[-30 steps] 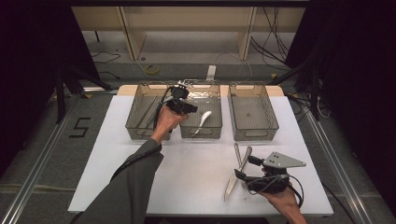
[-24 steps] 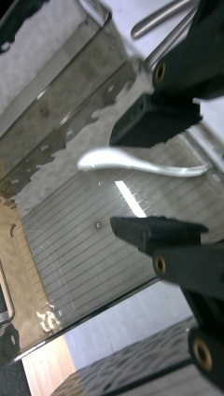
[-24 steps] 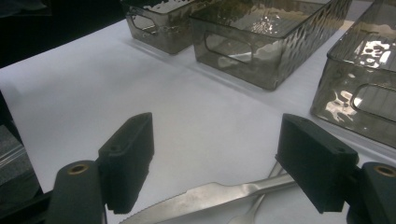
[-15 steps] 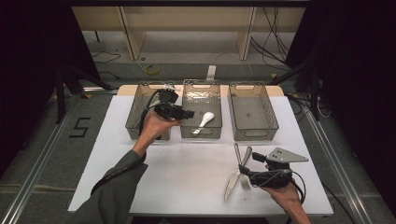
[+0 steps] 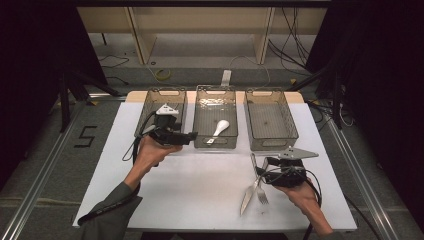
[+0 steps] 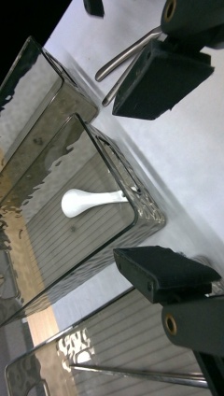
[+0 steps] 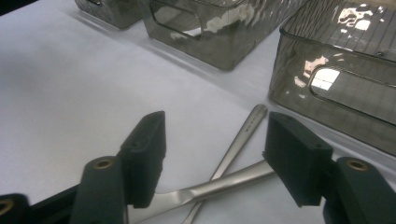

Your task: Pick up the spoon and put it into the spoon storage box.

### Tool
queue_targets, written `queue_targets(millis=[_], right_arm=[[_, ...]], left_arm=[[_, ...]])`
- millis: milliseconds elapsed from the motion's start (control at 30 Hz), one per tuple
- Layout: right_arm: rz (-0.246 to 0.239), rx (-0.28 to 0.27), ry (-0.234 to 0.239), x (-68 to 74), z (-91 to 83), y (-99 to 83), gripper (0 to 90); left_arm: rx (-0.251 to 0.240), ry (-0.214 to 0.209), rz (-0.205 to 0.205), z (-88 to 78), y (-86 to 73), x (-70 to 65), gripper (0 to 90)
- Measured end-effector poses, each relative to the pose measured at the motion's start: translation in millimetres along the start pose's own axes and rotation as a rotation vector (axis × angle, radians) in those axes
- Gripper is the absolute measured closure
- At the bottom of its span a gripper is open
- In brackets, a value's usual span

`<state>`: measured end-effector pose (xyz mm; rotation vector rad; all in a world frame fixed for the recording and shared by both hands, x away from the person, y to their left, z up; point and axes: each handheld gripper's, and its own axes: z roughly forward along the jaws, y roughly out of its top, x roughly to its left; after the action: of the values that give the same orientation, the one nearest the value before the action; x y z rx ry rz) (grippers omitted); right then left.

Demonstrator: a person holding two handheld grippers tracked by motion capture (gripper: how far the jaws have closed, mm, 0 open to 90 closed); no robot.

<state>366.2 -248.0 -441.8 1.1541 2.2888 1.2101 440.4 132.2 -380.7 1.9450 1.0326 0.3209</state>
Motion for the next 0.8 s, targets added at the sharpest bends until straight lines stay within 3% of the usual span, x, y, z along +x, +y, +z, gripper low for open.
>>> queue_targets(millis=[200,400,567,800], right_arm=[[0.002,0.032,-0.011,-7.5,13.1,5.6,52.2],[-0.014,0.056,-0.013,-9.9,23.7,9.4,61.3],[-0.011,0.064,-0.011,-13.1,28.4,10.4,68.4],[-0.006,0.08,-0.015,-20.3,35.0,10.3,78.3]], left_arm=[[-0.01,-0.009,-0.012,-13.7,-25.5,6.3,22.7],[-0.044,-0.008,-0.02,-25.5,-45.7,3.1,22.3],[-0.106,-0.011,-0.008,-34.2,-54.0,-3.1,21.9],[-0.105,-0.017,0.011,-37.1,-61.6,-7.2,21.8]])
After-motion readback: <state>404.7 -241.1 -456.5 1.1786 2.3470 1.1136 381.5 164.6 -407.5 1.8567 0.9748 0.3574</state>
